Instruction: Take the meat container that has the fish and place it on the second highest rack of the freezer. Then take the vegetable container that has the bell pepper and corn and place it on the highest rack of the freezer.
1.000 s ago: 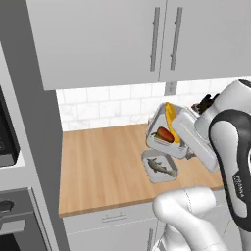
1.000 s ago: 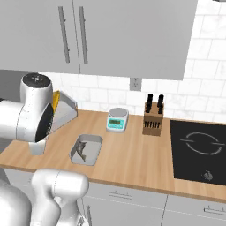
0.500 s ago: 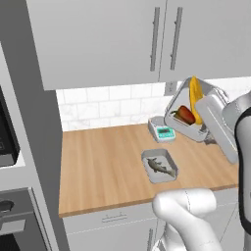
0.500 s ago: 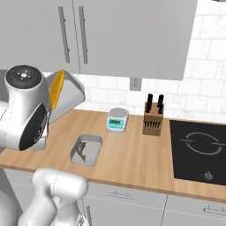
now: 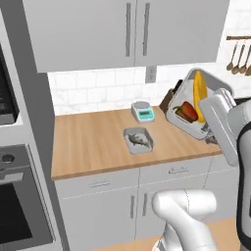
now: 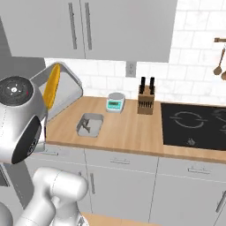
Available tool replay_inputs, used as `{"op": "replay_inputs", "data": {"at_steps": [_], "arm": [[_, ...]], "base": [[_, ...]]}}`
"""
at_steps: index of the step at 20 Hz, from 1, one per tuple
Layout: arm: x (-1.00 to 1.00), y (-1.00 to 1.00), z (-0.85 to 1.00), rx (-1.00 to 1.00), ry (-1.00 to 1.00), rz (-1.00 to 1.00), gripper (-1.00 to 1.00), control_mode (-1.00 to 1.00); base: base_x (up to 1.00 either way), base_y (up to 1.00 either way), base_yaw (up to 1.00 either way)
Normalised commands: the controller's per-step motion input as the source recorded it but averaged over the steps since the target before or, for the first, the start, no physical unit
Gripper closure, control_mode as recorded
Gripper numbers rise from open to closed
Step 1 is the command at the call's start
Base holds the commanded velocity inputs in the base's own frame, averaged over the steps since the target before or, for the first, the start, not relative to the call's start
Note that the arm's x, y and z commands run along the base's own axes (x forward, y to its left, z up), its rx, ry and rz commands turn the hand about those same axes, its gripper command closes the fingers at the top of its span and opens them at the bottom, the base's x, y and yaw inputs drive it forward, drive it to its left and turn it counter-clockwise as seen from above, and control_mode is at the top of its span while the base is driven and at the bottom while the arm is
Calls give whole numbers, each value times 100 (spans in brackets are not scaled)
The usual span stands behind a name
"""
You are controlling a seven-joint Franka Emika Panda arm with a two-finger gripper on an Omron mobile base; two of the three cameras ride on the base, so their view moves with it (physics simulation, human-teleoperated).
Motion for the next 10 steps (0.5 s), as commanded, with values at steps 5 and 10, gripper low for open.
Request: {"op": "replay_inputs", "data": {"at_steps": [5, 10], "arm": [[0, 0, 0, 0, 0, 0, 100, 100], [0, 0, 0, 0, 0, 0, 100, 100]], "base": [[-100, -23, -16], [-100, -2, -24]]}}
